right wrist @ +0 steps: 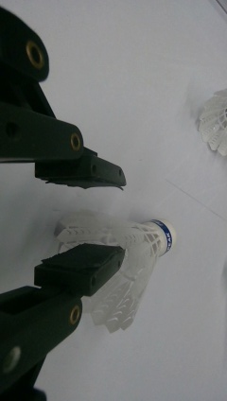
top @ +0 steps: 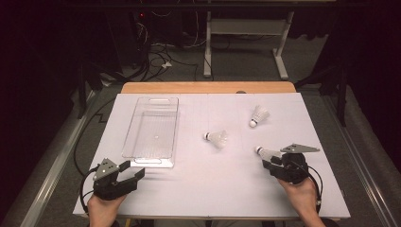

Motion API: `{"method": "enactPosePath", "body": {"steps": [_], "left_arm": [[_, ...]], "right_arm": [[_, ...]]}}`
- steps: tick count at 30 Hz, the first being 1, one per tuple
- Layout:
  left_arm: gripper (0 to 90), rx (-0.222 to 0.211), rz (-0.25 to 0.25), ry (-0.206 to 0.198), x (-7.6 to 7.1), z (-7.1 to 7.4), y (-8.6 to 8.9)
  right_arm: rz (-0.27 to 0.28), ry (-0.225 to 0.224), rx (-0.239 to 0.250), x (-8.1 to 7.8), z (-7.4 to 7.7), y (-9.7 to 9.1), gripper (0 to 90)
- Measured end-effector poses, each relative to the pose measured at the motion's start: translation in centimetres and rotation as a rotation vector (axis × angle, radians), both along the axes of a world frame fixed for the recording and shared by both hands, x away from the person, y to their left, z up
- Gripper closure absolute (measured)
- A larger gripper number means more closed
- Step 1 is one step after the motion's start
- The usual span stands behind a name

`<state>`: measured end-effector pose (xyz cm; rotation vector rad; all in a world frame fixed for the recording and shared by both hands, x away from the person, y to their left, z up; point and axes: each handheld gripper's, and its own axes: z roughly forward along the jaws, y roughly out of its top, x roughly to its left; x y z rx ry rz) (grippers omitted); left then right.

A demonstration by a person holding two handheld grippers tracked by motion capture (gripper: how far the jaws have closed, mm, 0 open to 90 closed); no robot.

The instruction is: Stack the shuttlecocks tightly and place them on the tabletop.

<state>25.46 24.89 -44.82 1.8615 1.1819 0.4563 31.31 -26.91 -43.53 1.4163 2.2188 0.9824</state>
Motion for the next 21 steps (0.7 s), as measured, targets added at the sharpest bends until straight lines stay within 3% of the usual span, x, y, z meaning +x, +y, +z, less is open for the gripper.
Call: {"method": "enactPosePath", "body": {"steps": [21], "left_arm": [[35.5,0.006,0.005,-0.011,-0.26,0.07,-0.18]], "right_arm": [[-0.002,0.014,-0.005,0.57,-0.17,-0.25,89.4]]}}
